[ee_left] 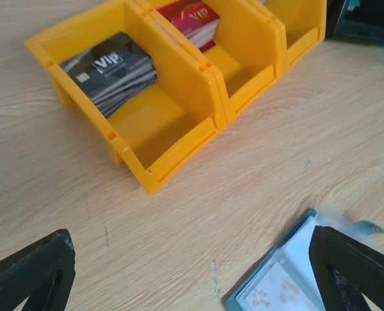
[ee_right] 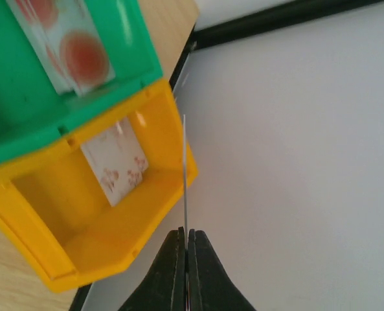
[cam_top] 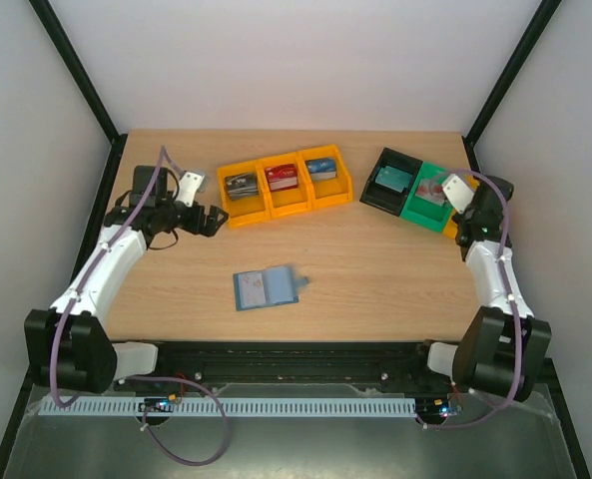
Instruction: Take the credit cards out of the card holder
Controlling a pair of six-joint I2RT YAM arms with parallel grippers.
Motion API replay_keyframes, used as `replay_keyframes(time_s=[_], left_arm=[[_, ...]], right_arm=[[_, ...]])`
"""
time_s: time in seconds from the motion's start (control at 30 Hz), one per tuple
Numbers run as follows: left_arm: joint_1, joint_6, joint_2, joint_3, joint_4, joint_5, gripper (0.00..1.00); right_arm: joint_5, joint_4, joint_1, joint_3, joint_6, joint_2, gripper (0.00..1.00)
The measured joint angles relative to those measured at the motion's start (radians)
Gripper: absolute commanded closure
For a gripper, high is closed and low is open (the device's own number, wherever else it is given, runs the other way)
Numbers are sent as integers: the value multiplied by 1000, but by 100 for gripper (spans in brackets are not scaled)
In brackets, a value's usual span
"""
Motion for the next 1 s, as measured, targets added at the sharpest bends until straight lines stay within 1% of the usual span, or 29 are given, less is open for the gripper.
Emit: replay_keyframes(time_s=[0.13, 0.3, 0.4, 0.57, 0.8, 1.0], left_arm=[[0, 40, 55, 0, 1, 21, 1], [1, 66, 108, 0, 0, 23, 1], [13, 69, 154, 2, 0, 23, 1], [77, 66, 220, 2, -2, 31, 1], [186, 63, 235, 6, -10, 93, 1], [209, 63, 248, 7, -21, 129, 1]], right_arm=[[-74, -28, -121, 29, -61, 95, 98], [-109, -69, -192, 102, -117, 259, 98], [-124, -90, -195, 126, -153, 309, 98], [-137, -99, -194, 208, -200, 388, 98], [-134, -60, -186, 262, -258, 474, 98], [-135, -36, -146, 303, -283, 534, 98]])
